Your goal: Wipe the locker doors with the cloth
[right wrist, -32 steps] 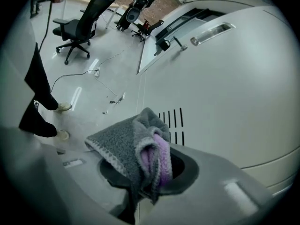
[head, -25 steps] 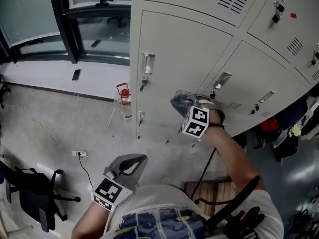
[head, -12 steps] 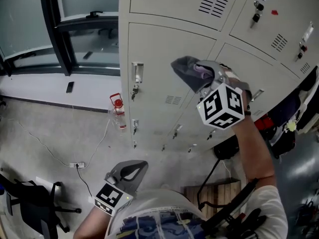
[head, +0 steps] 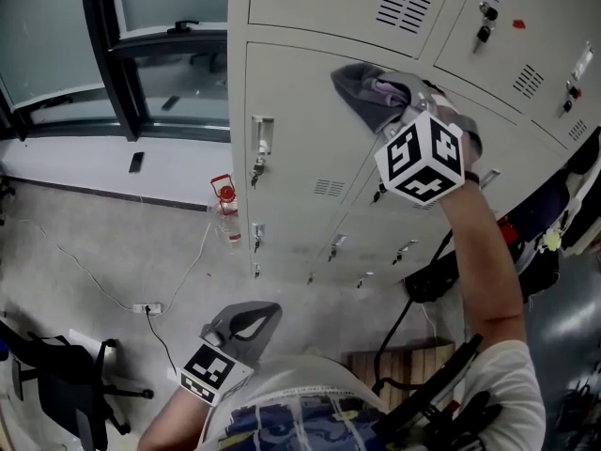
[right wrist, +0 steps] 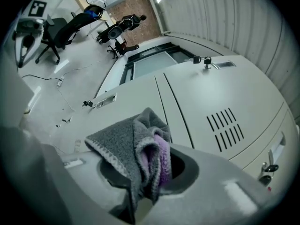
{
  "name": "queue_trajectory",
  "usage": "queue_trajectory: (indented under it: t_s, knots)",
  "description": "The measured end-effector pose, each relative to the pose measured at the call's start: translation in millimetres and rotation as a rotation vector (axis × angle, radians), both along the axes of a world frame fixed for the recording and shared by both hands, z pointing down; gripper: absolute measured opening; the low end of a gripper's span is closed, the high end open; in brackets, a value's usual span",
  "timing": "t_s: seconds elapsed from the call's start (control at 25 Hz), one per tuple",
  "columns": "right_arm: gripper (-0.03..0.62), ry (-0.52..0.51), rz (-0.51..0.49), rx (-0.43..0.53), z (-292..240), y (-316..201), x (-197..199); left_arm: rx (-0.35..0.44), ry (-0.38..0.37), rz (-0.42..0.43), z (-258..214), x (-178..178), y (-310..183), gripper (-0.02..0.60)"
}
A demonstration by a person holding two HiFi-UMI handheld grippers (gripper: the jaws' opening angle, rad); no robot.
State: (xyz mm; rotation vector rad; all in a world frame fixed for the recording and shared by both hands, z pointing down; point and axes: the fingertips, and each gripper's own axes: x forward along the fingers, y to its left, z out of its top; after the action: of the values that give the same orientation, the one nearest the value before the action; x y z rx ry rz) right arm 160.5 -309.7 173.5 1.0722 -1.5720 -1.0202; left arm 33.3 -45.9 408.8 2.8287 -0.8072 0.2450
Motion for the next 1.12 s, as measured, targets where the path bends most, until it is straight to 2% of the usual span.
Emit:
queue_trajectory:
  t_s: [0.32,1.12]
  knots:
    - [0.091,0.025,-0.002,-0.092,62.5,-0.8,-0.9,-0.011,-0.003,-0.008,2.6,1.2,-1.1,0.003]
    - [0.091,0.084,-0.004,-0.405,250.6,-2.1,-5.6,-0.029,-0.016,-0.03,9.8,-0.9,-8.8,0.003]
